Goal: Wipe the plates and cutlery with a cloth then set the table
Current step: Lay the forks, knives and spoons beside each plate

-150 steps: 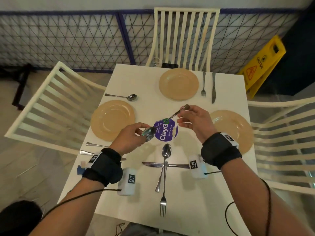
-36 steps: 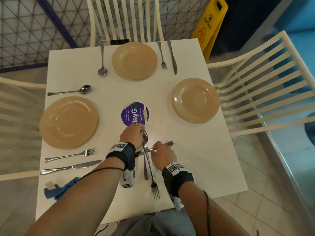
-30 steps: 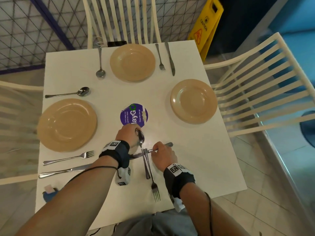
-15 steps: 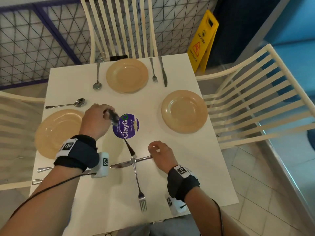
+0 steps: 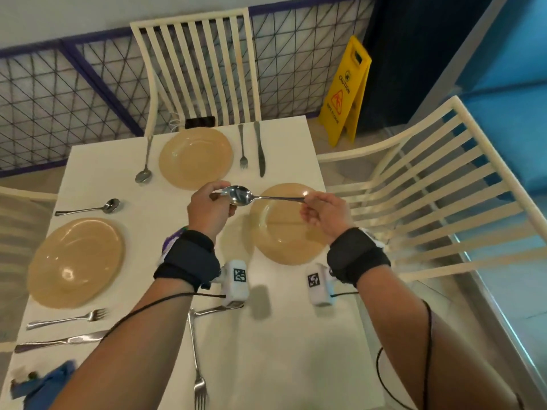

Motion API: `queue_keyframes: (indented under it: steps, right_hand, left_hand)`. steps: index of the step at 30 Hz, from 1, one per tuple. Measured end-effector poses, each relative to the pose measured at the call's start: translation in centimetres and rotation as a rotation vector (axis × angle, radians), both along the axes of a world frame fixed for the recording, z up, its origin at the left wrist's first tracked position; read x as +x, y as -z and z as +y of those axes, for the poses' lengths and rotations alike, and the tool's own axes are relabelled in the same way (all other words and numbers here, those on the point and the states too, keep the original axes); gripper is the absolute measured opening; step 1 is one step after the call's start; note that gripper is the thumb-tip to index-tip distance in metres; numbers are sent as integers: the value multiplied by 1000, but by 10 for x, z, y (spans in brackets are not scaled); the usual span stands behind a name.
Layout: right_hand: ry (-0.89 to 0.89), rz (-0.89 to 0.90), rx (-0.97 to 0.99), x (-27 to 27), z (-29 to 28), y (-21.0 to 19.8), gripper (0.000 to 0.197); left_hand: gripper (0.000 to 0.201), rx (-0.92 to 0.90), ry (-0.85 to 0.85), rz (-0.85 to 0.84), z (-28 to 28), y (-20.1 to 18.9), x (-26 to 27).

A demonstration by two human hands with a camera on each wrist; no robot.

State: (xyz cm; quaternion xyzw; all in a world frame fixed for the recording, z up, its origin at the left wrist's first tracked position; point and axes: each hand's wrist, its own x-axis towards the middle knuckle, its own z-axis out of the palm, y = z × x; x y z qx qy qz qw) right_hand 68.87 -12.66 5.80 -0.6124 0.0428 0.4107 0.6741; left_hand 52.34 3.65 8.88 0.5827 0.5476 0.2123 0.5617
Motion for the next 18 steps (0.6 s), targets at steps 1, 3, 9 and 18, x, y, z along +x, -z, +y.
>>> queue_keyframes:
  steps: [1,3,9,18]
  right_hand:
    - [12,13,7,15,3,3,4]
    - [32,61,28,39,10,8,6]
    - [63,157,51,93,40,31,22]
    - [-221,-220,-444,150,86,96,20]
  left_hand:
    - [25,-9,-5,9,1,5,11]
    - [27,-29,-17,17,4,15,33]
    - [26,-115,-127,10,29,53,82]
    - [21,-163,-162,73,61,99,116]
